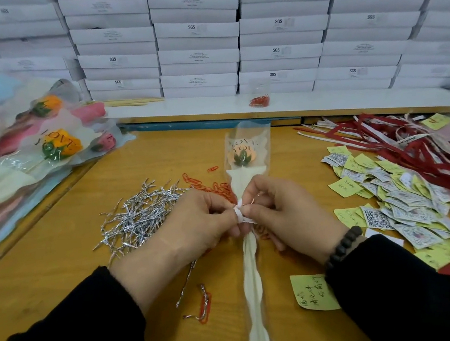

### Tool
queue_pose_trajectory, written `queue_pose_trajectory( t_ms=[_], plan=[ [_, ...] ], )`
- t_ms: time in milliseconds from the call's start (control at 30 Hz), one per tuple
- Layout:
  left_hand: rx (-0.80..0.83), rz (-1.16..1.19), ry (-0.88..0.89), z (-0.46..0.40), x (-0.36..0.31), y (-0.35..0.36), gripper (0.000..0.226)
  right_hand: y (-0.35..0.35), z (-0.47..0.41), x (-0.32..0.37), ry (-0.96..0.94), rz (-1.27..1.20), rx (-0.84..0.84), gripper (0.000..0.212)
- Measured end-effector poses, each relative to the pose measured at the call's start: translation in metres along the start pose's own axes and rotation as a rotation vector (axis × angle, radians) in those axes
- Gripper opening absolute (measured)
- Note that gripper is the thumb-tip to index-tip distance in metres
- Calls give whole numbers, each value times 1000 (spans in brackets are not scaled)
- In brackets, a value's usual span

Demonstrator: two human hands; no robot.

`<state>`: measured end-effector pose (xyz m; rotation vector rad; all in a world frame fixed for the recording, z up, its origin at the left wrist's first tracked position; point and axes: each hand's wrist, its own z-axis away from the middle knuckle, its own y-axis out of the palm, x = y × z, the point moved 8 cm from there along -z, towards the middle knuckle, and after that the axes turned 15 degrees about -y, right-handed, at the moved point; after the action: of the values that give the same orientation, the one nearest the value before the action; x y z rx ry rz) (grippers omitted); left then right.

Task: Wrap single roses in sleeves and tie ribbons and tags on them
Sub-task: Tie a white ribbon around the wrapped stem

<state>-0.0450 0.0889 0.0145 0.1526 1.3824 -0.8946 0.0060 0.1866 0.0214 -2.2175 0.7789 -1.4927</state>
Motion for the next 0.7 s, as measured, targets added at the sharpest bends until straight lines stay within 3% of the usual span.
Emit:
queue_pose_trajectory(
  t_ms=[400, 700],
  plan=[
    [-143, -45, -9, -6, 7, -14, 22, -18, 7, -17, 268, -27, -21, 9],
    [-226, -160, 60, -7, 5, -20, 25, -29, 7, -23, 309, 206, 26, 8]
  ],
)
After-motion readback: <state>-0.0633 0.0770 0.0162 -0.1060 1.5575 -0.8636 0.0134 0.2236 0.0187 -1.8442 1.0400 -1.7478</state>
